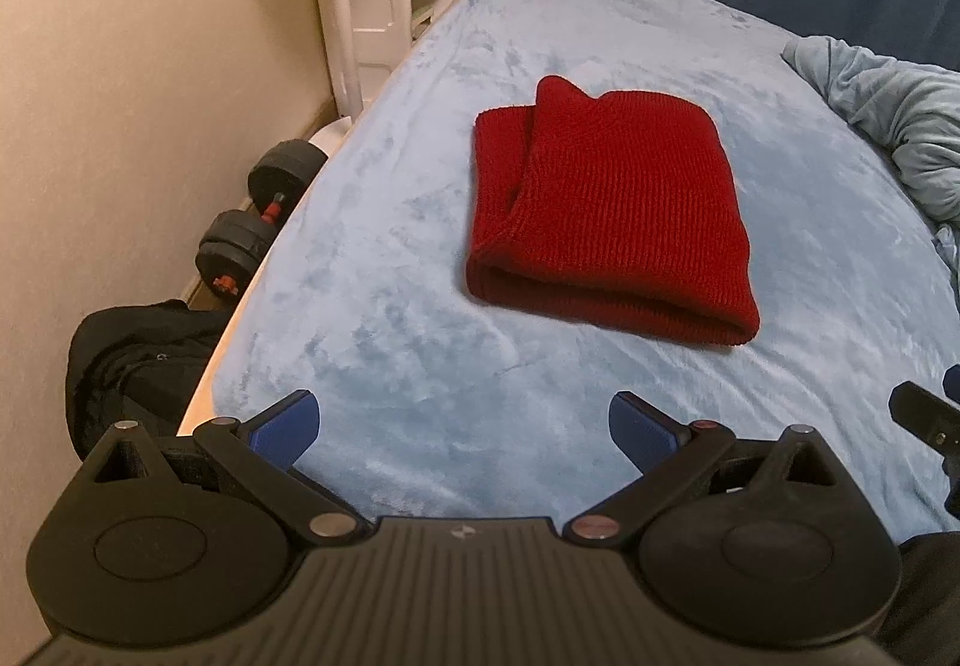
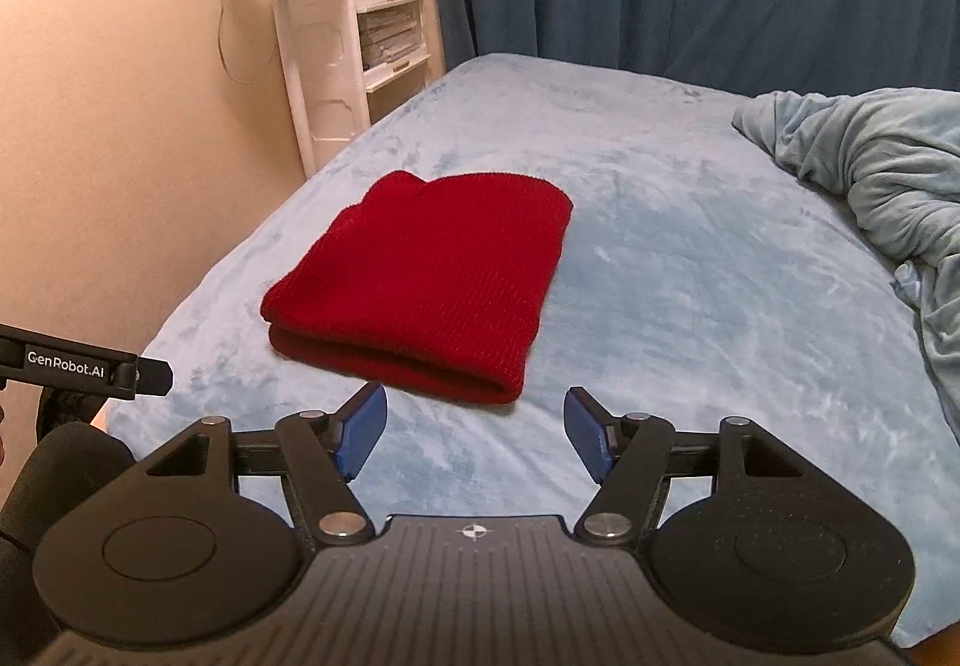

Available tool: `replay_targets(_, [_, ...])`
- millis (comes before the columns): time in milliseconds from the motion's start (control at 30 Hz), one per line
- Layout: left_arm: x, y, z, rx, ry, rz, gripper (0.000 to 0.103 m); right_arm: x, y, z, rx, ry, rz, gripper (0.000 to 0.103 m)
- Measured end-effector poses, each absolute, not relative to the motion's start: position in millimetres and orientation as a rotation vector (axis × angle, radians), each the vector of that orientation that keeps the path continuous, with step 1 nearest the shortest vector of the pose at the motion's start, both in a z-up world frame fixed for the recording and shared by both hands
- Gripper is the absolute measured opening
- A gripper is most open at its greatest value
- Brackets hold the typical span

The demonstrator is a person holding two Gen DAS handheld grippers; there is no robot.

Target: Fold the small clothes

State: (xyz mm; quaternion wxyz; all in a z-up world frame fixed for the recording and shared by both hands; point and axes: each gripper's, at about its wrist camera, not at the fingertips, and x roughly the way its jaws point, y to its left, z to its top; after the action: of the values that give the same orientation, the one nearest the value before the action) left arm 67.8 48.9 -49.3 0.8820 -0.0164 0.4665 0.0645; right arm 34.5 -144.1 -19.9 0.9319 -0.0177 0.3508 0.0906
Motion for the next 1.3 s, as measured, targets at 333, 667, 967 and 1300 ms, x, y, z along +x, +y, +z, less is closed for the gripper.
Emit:
replay_targets(333, [92.7, 42.9, -63.1, -0.038, 1.014, 0.134, 0.103, 64.5, -144.5, -35.8, -0.035, 0.772, 0.196, 0.068])
replay_targets(667, [125.5, 51.8, -82.8, -0.254, 1.035, 0.036, 0.103, 104.4, -163.3, -50.2, 0.08, 0.842, 0.249, 0.074])
replay_targets(967, [201.9, 95.1, -133.4, -0.75, 1.04, 0.062, 0.103, 282.9, -249.9, -48.7, 0.57, 0.905, 0.212, 0.093])
replay_targets(1300, [240.1, 137.4, -211.0, -0.96, 1.189, 0.288, 0.103, 496.9, -229.7, -143.3, 0.601, 1.124, 0.104, 0.093])
